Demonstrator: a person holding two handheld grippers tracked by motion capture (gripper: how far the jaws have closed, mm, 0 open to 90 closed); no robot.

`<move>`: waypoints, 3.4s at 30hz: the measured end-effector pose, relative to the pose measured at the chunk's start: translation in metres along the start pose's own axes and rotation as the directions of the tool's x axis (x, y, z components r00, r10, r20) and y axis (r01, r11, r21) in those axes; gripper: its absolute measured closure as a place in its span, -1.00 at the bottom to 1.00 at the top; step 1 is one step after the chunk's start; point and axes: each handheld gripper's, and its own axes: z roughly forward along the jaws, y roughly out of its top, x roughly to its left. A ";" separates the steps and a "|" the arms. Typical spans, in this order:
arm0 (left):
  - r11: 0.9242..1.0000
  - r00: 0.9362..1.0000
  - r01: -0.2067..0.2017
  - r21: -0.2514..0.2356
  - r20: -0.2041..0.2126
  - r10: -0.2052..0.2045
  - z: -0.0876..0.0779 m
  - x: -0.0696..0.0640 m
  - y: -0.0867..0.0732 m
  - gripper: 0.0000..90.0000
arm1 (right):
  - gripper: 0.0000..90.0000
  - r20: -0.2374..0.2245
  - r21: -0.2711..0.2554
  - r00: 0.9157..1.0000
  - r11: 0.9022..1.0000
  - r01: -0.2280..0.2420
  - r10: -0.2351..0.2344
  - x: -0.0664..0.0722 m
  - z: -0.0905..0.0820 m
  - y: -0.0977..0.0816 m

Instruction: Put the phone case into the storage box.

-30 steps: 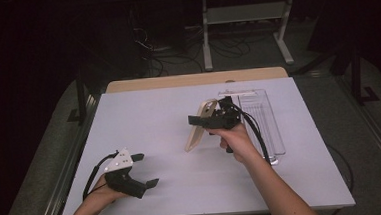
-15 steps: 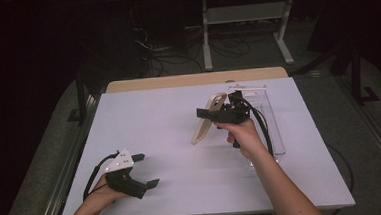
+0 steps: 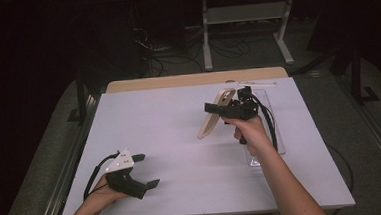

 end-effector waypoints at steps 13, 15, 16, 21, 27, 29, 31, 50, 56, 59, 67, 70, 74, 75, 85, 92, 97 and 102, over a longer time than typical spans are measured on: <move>1.000 1.000 -0.003 0.000 0.002 0.003 0.000 0.000 0.000 -1.00 | -0.78 0.031 -0.010 1.000 1.000 0.000 0.000 -0.009 -0.013 0.006; 1.000 1.000 -0.003 0.000 0.002 0.003 0.000 0.000 0.000 -1.00 | -0.78 0.036 -0.012 0.999 1.000 -0.002 0.003 -0.010 -0.015 0.008; 1.000 1.000 -0.003 0.000 0.001 0.003 0.000 0.000 0.000 -1.00 | -0.78 0.036 -0.019 0.999 1.000 0.002 -0.002 -0.011 -0.016 0.008; 1.000 1.000 -0.007 0.006 0.000 0.007 0.000 0.000 0.000 -1.00 | -0.78 0.048 -0.029 0.999 1.000 -0.007 0.009 -0.015 -0.023 0.011; 1.000 1.000 -0.006 -0.002 0.004 0.006 0.001 -0.001 0.000 -1.00 | -0.78 0.069 -0.049 0.997 0.999 -0.020 0.024 -0.021 -0.033 0.015; 1.000 1.000 -0.007 -0.002 0.005 0.007 0.001 -0.001 0.000 -1.00 | -0.78 0.076 -0.057 0.997 0.998 -0.019 0.023 -0.024 -0.036 0.016; 1.000 1.000 -0.007 -0.003 0.006 0.007 0.001 -0.001 0.000 -1.00 | -0.78 0.080 -0.063 0.996 0.998 -0.026 0.031 -0.026 -0.041 0.018; 1.000 1.000 -0.018 0.011 0.004 0.018 0.002 0.000 -0.001 -1.00 | -0.78 0.151 -0.093 0.987 0.995 -0.040 0.054 -0.049 -0.066 0.041; 1.000 1.000 -0.018 0.010 0.005 0.018 0.002 0.000 -0.001 -1.00 | -0.78 0.178 -0.094 0.982 0.994 -0.048 0.064 -0.055 -0.073 0.046; 1.000 1.000 -0.020 0.011 0.004 0.020 0.002 0.000 -0.001 -1.00 | -0.78 0.199 -0.091 0.978 0.995 -0.049 0.066 -0.059 -0.077 0.049; 1.000 1.000 -0.021 0.018 0.004 0.021 0.001 0.000 -0.001 -1.00 | -0.78 0.265 -0.058 0.963 0.998 -0.032 0.047 -0.066 -0.084 0.057; 1.000 1.000 -0.021 0.016 0.004 0.021 0.001 0.000 -0.001 -1.00 | -0.78 0.295 -0.041 0.955 0.999 -0.018 0.029 -0.068 -0.084 0.061; 1.000 1.000 -0.020 0.017 0.006 0.020 0.001 -0.001 -0.001 -1.00 | -0.78 0.323 -0.023 0.946 1.000 -0.008 0.015 -0.069 -0.084 0.065; 1.000 1.000 -0.018 0.017 0.007 0.018 0.001 -0.001 -0.001 -1.00 | -0.78 0.331 -0.016 0.943 1.000 -0.007 0.012 -0.069 -0.084 0.066; 1.000 1.000 -0.005 0.007 0.013 0.005 0.003 -0.002 -0.002 -1.00 | -0.78 0.414 0.049 0.909 0.999 0.018 -0.037 -0.069 -0.073 0.072; 1.000 1.000 -0.017 0.019 0.010 0.016 0.002 -0.003 -0.002 -1.00 | -0.78 0.467 0.086 0.883 0.996 0.010 -0.050 -0.069 -0.063 0.077; 1.000 1.000 -0.020 0.019 0.010 0.020 0.003 -0.004 -0.001 -1.00 | -0.78 0.512 0.115 0.857 0.993 0.001 -0.060 -0.072 -0.053 0.080; 1.000 1.000 -0.012 0.021 0.001 0.012 0.003 -0.003 -0.002 -1.00 | -0.78 0.544 0.125 0.838 0.992 -0.019 -0.053 -0.075 -0.046 0.081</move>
